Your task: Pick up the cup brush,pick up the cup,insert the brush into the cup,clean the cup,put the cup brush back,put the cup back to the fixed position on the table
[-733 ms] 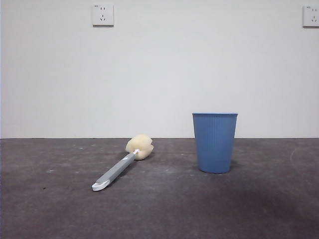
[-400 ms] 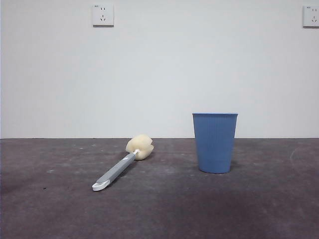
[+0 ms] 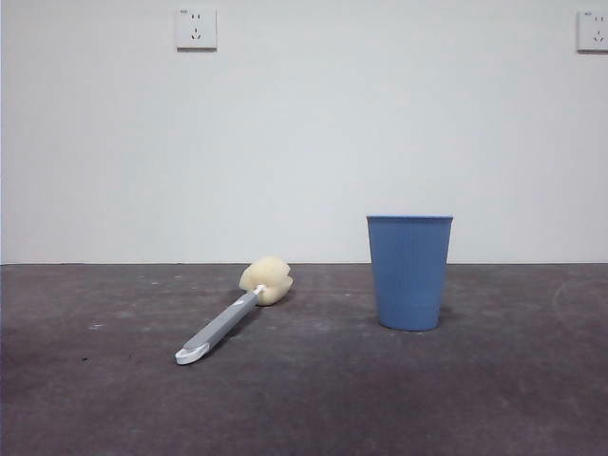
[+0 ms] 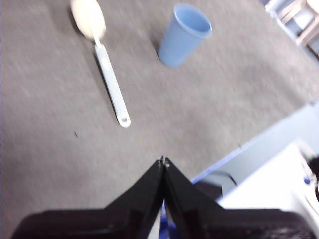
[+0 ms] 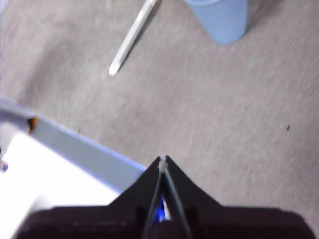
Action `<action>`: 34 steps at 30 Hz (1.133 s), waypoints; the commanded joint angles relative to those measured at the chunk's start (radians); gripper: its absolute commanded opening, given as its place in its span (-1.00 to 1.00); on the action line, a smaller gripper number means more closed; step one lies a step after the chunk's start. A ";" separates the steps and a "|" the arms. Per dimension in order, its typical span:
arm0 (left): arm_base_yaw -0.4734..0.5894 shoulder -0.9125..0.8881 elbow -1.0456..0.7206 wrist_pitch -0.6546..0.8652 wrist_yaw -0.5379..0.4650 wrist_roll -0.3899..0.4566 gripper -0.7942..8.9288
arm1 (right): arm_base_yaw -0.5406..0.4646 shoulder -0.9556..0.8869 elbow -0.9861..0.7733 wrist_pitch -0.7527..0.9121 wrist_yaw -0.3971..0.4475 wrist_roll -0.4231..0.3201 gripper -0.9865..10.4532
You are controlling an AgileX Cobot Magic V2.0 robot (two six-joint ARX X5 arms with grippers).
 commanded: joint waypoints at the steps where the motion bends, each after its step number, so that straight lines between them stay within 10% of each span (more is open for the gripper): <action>1: -0.007 0.003 0.006 -0.039 0.007 0.074 -0.85 | 0.015 0.003 0.017 -0.035 0.000 -0.062 -0.85; 7: -0.012 0.003 0.006 -0.046 0.000 0.070 -0.75 | 0.024 0.003 0.017 -0.035 0.000 -0.062 -0.79; 13: -0.012 0.003 0.006 -0.045 0.000 0.068 0.20 | 0.024 0.003 0.017 -0.035 0.002 -0.043 0.25; 34: -0.070 0.135 0.010 0.104 -0.056 -0.108 0.20 | 0.024 0.003 0.017 -0.020 0.002 -0.019 0.27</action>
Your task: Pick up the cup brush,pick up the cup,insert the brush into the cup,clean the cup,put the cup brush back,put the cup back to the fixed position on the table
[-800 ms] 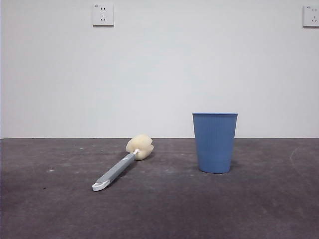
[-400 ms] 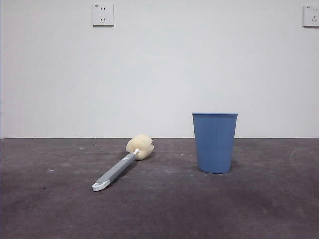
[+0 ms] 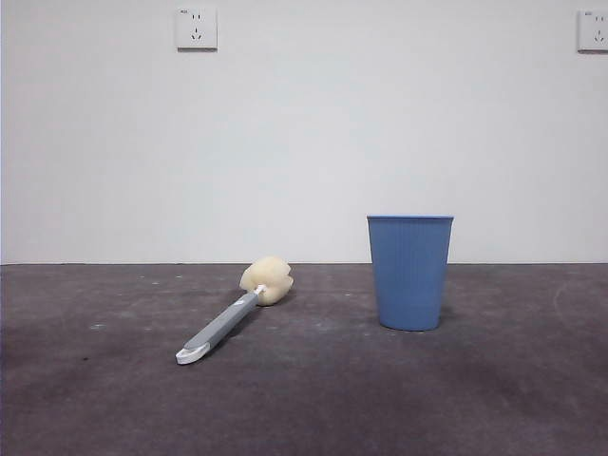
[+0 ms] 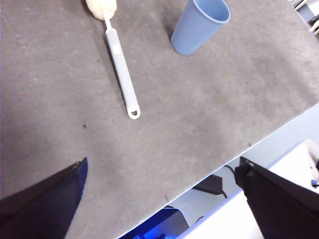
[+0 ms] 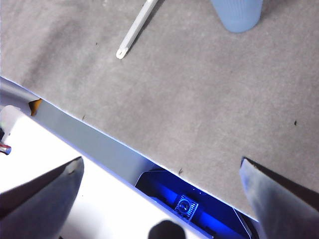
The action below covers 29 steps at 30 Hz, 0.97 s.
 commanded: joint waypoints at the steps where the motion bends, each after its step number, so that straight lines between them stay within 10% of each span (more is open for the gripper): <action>1: -0.051 0.041 0.006 0.050 -0.018 -0.071 0.20 | 0.002 0.000 0.004 0.009 0.000 0.008 0.27; 15: -0.500 0.444 0.007 0.467 -0.491 -0.305 0.20 | 0.002 0.004 0.004 0.008 -0.001 0.026 0.27; 29: -0.598 0.920 0.188 0.581 -0.687 -0.349 0.19 | 0.002 0.004 0.004 0.008 -0.001 0.026 0.27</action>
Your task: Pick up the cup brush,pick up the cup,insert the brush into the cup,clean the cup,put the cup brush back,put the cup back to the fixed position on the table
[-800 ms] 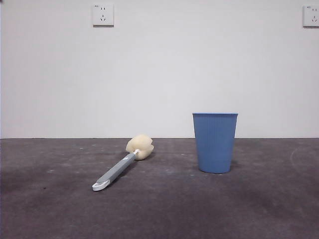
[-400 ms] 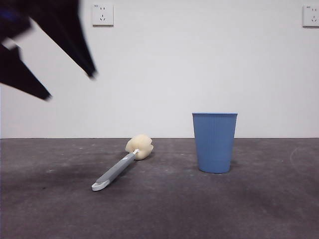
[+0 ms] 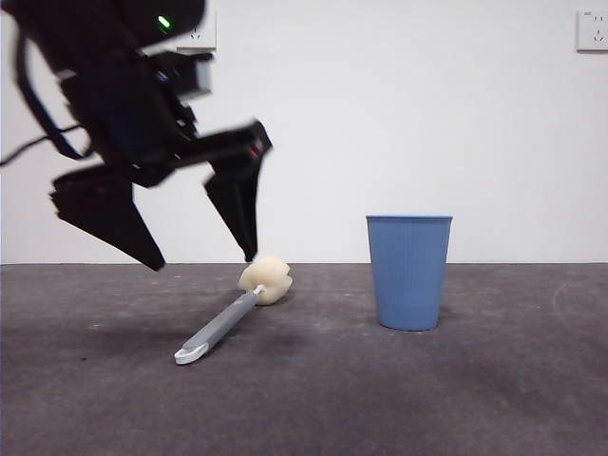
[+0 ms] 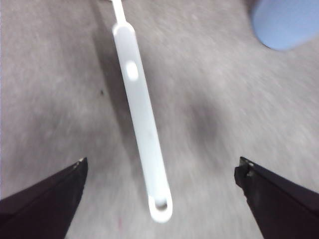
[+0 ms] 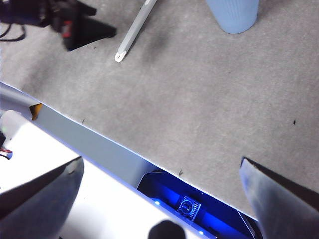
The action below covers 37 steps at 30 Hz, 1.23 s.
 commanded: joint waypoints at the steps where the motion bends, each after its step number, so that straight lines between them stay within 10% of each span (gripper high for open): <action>1: -0.006 0.076 0.030 0.008 -0.011 -0.010 0.19 | 0.002 -0.001 0.004 0.003 -0.001 0.007 0.27; 22: -0.014 0.245 0.047 0.011 -0.109 -0.037 0.03 | 0.002 -0.001 0.004 0.003 -0.001 0.007 0.26; 29: -0.028 0.244 0.047 0.010 -0.090 -0.036 -0.81 | 0.002 -0.001 0.004 0.003 -0.001 0.007 0.26; 37: -0.031 0.212 0.047 -0.028 -0.077 -0.034 -0.85 | 0.002 -0.001 0.004 0.003 -0.001 0.007 0.26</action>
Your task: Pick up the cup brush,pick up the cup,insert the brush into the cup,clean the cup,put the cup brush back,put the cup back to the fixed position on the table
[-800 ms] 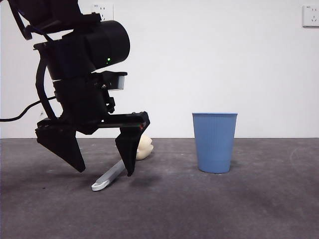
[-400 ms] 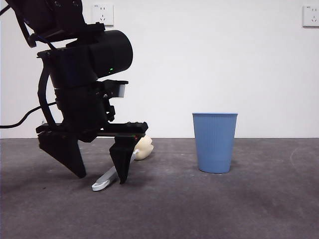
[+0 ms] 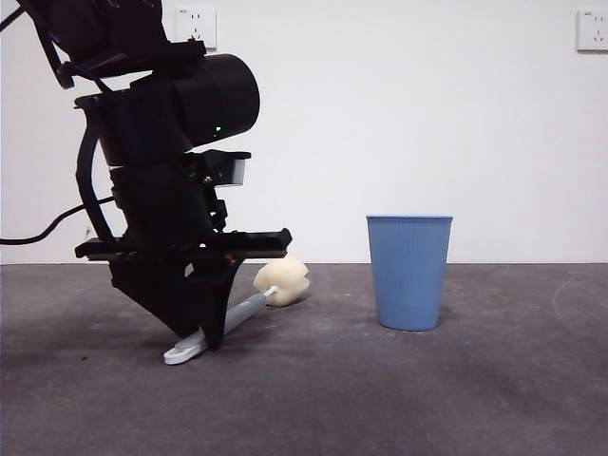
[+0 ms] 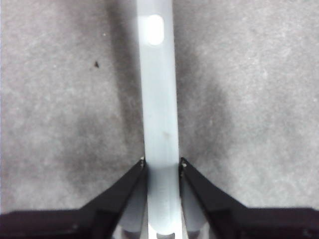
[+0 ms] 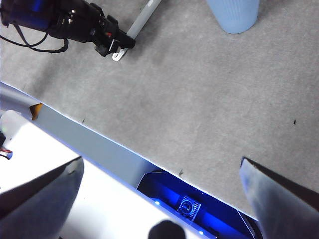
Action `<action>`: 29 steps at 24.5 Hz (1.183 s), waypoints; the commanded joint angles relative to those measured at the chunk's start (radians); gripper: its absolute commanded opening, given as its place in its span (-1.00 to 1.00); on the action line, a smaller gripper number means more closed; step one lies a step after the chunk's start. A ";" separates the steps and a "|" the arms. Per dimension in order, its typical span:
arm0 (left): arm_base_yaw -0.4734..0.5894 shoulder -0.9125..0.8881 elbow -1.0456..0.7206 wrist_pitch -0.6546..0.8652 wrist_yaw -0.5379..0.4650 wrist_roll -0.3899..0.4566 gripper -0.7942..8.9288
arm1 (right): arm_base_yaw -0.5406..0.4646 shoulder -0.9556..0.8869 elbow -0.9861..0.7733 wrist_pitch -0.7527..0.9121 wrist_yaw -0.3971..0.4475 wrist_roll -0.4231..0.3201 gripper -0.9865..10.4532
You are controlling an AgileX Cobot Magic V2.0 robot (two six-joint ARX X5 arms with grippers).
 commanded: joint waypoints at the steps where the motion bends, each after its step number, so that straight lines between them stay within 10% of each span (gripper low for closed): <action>1: -0.003 -0.023 -0.004 -0.034 0.002 0.005 -0.85 | 0.002 -0.001 0.004 0.003 -0.001 0.007 0.26; 19: 0.001 -0.405 -0.003 -0.238 0.006 0.097 -0.85 | 0.030 0.113 0.000 0.247 -0.053 0.100 0.26; 29: 0.001 -0.756 -0.003 -0.439 0.002 0.146 -0.85 | 0.237 0.260 -0.235 0.753 0.259 0.199 0.26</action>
